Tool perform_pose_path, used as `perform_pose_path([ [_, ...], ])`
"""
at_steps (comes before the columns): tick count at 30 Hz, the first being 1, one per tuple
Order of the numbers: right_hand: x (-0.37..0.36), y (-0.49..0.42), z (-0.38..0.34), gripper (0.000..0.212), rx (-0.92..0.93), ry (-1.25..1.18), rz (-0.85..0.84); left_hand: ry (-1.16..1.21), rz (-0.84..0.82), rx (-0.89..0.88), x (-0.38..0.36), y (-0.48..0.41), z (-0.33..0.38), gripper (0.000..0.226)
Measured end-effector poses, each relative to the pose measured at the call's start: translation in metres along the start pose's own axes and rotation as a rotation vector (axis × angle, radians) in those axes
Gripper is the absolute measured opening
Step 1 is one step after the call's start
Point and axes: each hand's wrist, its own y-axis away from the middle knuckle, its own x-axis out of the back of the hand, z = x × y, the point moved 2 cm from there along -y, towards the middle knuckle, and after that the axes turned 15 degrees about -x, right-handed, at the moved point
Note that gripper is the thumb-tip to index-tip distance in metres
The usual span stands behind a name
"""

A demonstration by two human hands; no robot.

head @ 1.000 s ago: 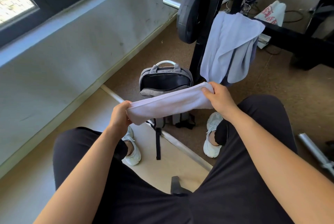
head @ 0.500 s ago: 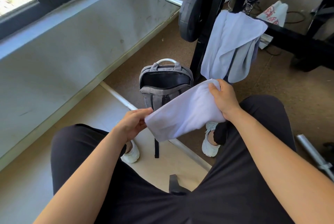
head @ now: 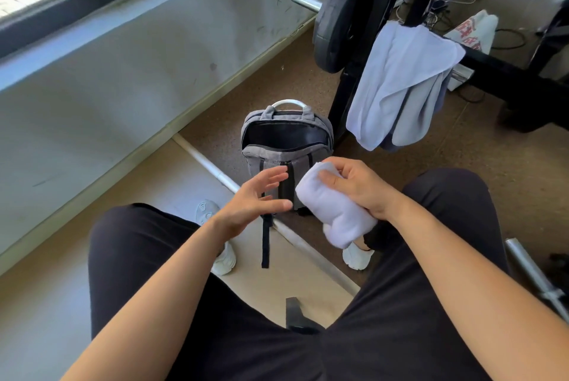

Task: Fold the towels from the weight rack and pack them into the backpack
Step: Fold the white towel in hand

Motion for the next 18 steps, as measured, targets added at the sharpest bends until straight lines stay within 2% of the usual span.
perform_pose_path([
  [2,-0.004,0.004,-0.003,0.02,-0.001,-0.108,-0.105,-0.044,-0.116,-0.005,-0.006,0.0,-0.001,0.085],
  [4,-0.002,0.005,-0.004,0.021,-0.008,-0.207,-0.117,-0.046,-0.219,0.036,-0.008,0.001,-0.002,0.071],
  [6,0.006,0.003,-0.003,0.02,-0.013,-0.249,-0.031,-0.118,-0.288,0.095,-0.008,0.004,-0.002,0.051],
  [8,0.017,0.0,0.0,0.013,-0.001,-0.221,0.099,-0.264,-0.332,0.162,-0.002,0.006,-0.009,0.04],
  [10,0.03,-0.003,0.005,0.011,-0.006,-0.212,0.234,-0.366,-0.376,0.266,0.005,0.011,-0.016,0.041],
  [12,0.041,-0.006,0.01,0.01,-0.024,-0.199,0.363,-0.434,-0.401,0.312,0.012,0.014,-0.02,0.054],
  [14,0.05,-0.01,0.016,0.012,-0.037,-0.123,0.485,-0.44,-0.33,0.312,0.018,0.013,-0.018,0.05],
  [15,0.054,-0.013,0.02,0.015,-0.049,-0.073,0.545,-0.392,-0.242,0.316,0.02,0.011,-0.015,0.044],
  [18,0.064,-0.019,0.028,0.021,-0.102,0.012,0.697,-0.066,0.076,0.302,0.029,0.008,-0.013,0.049],
])
